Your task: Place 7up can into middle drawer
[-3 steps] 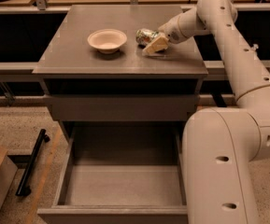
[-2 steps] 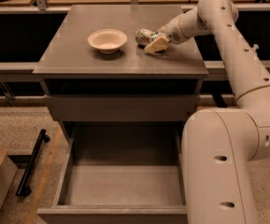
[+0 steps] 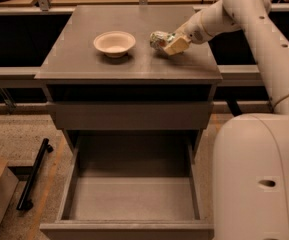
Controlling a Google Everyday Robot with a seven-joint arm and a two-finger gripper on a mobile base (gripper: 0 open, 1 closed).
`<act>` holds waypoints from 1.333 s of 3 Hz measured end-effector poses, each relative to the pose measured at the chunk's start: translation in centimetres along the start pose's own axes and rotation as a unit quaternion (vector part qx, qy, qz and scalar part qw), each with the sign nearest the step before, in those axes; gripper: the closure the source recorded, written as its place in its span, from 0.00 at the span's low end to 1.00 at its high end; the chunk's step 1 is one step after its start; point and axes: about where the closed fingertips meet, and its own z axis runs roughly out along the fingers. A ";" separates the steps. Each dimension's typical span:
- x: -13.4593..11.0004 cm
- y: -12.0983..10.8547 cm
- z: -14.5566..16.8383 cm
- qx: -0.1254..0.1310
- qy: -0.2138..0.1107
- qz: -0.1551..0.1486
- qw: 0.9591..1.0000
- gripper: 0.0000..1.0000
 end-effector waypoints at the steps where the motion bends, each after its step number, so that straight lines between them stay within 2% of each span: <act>1: -0.2 2.4 -3.9 -0.004 0.024 -0.030 0.999 1.00; 2: -0.8 5.6 -8.5 0.000 0.034 -0.037 0.999 1.00; 3: -0.9 10.2 -12.4 0.000 0.041 -0.024 0.999 1.00; 4: 1.0 12.6 -10.8 -0.027 0.061 -0.019 0.998 1.00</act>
Offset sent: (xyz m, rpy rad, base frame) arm -0.1960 -0.0185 0.0149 -0.1490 0.1011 0.0460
